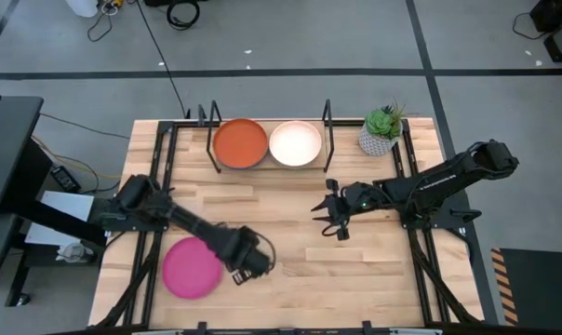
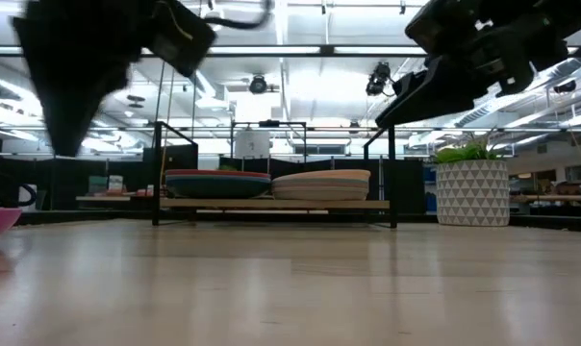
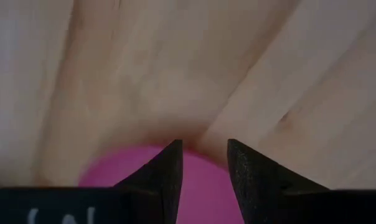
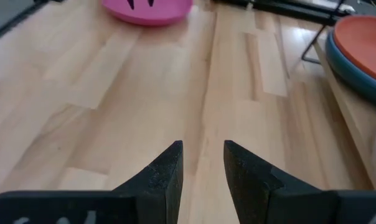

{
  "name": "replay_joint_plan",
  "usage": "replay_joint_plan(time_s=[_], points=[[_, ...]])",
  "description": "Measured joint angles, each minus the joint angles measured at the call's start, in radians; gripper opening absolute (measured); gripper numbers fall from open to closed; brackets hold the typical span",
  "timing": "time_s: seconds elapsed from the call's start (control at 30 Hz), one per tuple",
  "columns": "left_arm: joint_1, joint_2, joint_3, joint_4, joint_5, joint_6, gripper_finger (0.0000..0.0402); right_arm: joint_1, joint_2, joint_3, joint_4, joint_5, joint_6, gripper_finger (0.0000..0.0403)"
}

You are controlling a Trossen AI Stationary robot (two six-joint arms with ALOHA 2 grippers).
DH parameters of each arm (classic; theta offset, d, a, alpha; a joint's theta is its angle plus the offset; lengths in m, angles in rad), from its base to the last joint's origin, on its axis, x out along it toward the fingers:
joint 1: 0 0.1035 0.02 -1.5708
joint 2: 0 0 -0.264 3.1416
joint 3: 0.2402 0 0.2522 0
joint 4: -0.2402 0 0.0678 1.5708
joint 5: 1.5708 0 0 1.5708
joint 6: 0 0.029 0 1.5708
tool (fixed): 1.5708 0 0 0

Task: Place and stack plates onto a shelf
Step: Stack the pink plate on top of the stacked plates on the shelf

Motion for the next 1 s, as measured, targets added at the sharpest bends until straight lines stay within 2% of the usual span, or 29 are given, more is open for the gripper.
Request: replay_joint_plan(time_s=[0.2, 0.4, 0.57, 0.83, 0.93, 1.0], points=[[-0.109, 0.007, 0.0, 0.0, -0.021, -0.486, 0.0132, 0.031, 0.0, 0.0, 0.039, 0.0, -0.017, 0.0122], [-0.175, 0.031, 0.0, 0.0, -0.02, -0.743, 0.0132, 0.053, 0.0, 0.0, 0.069, -0.028, -0.029, 0.0122], [-0.201, 0.092, 0.0, 0.011, 0.0, -0.795, 0.0132, 0.071, 0.0, 0.0, 0.071, -0.08, -0.029, 0.0122], [-0.211, 0.16, 0.0, 0.036, 0.014, -0.793, 0.0131, 0.103, 0.0, 0.0, 0.071, -0.082, -0.029, 0.0122], [-0.211, 0.175, 0.0, 0.041, 0.025, -0.769, 0.0116, 0.111, 0.0, 0.0, 0.071, -0.082, -0.029, 0.0122], [-0.212, 0.175, 0.0, 0.055, 0.025, -0.747, 0.0091, 0.115, 0.0, 0.0, 0.071, -0.082, -0.029, 0.0122]])
